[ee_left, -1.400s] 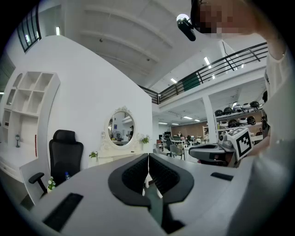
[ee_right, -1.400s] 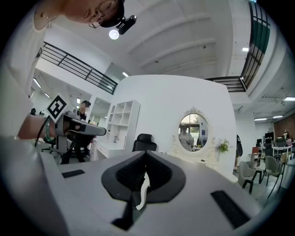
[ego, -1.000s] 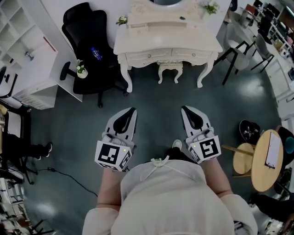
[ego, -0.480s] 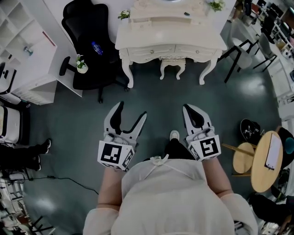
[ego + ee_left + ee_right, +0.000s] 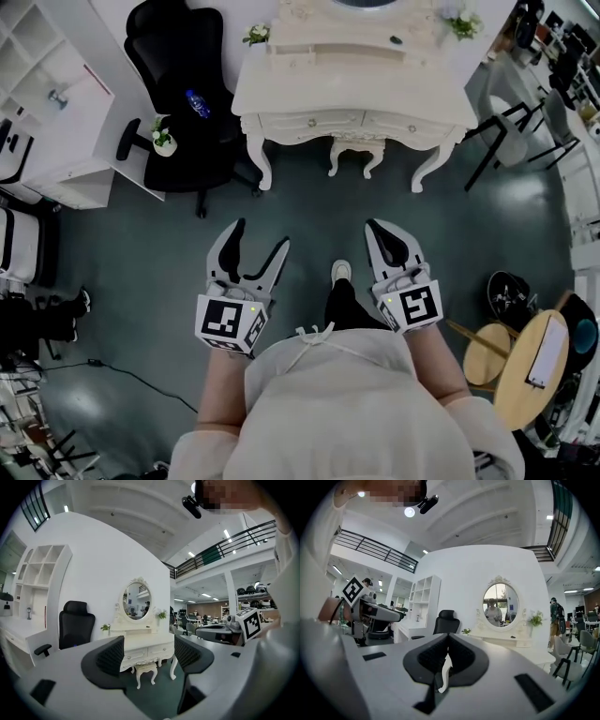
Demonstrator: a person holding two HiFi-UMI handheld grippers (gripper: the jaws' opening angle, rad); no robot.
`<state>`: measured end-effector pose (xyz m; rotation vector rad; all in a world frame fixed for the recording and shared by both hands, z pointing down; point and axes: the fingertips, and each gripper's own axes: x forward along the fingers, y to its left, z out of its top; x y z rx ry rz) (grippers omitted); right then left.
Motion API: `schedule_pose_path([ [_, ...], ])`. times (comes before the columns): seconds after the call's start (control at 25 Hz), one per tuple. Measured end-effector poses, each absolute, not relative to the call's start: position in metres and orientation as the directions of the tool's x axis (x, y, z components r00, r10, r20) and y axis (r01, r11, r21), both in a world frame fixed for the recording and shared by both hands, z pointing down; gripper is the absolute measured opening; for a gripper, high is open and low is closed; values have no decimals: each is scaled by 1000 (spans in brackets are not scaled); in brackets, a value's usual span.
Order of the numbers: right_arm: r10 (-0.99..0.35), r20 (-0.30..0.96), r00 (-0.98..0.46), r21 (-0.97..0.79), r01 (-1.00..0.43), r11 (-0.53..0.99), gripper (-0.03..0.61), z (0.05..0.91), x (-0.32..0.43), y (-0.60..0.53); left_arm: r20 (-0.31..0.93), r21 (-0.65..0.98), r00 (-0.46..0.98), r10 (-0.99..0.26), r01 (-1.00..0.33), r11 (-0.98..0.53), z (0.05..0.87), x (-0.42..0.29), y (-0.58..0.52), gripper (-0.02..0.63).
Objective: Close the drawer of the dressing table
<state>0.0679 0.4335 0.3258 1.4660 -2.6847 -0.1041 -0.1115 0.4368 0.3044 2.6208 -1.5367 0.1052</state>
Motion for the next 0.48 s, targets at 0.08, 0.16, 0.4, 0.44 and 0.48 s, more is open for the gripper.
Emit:
schedule_pose_path([
  [0.08, -832, 50, -553, 95, -827, 555, 6, 327, 80, 401, 117, 65, 470, -875, -883, -465, 305, -101, 405, 334],
  [0.16, -827, 53, -559, 91, -822, 562, 6, 325, 95, 369, 118, 74, 461, -880, -887, -455, 303, -86, 372, 334],
  [0.4, -805, 32, -593, 91, -800, 593, 6, 315, 136, 279, 113, 69, 455, -883, -890, -450, 294, -33, 281, 334],
  [0.44, -800, 30, -599, 90, -796, 599, 6, 315, 142, 265, 113, 66, 449, -887, -894, -444, 293, -27, 268, 334],
  [0.48, -796, 29, -605, 90, -791, 605, 6, 314, 147, 252, 111, 63, 441, -890, -897, -437, 292, -22, 255, 334],
])
